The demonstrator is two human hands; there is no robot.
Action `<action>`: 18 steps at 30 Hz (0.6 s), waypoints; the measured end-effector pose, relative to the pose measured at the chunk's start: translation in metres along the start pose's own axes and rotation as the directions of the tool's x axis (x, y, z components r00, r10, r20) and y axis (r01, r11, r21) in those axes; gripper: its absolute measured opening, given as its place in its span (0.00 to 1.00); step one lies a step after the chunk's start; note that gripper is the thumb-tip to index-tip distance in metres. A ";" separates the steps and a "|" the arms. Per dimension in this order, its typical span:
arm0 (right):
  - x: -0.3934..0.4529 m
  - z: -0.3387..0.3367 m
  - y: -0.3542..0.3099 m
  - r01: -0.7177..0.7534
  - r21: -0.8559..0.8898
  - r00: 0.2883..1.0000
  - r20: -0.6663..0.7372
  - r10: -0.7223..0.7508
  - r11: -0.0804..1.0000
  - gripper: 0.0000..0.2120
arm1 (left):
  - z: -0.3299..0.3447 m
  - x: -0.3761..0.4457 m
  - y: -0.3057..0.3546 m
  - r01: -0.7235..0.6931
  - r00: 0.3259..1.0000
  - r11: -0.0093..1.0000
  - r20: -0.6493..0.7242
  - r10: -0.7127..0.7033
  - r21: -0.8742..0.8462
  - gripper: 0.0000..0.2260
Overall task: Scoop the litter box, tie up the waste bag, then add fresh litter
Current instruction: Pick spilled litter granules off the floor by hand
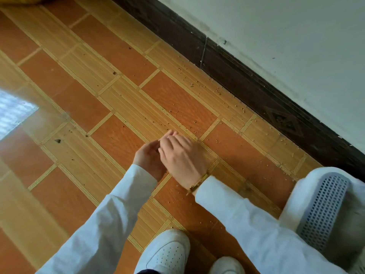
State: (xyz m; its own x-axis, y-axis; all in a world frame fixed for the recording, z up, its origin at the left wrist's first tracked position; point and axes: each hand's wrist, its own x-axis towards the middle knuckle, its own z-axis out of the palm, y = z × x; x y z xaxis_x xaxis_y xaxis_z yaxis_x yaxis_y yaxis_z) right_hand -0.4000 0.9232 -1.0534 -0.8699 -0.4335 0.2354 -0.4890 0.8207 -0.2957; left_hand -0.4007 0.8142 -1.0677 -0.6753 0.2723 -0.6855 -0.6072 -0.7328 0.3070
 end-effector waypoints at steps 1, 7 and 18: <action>0.000 -0.001 0.003 -0.032 0.023 0.999 0.006 0.032 0.999 0.10 | 0.000 -0.001 0.000 -0.002 1.000 1.000 -0.004 0.002 -0.012 0.20; -0.022 0.009 0.042 -0.093 -0.133 0.979 0.166 0.115 0.987 0.17 | -0.015 -0.007 0.019 -0.087 0.994 0.975 0.047 0.099 -0.206 0.19; -0.040 0.038 0.024 0.126 -0.438 0.988 0.131 -0.076 0.890 0.15 | -0.023 -0.013 0.018 -0.119 0.993 0.972 0.002 0.122 -0.202 0.19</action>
State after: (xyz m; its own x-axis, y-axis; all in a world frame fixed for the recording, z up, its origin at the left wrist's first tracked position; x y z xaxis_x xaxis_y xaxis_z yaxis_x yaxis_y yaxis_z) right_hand -0.3797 0.9460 -1.1054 -0.8312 -0.5396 0.1341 -0.5168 0.8387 0.1717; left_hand -0.3932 0.7832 -1.0681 -0.7452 0.1825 -0.6414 -0.4255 -0.8707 0.2466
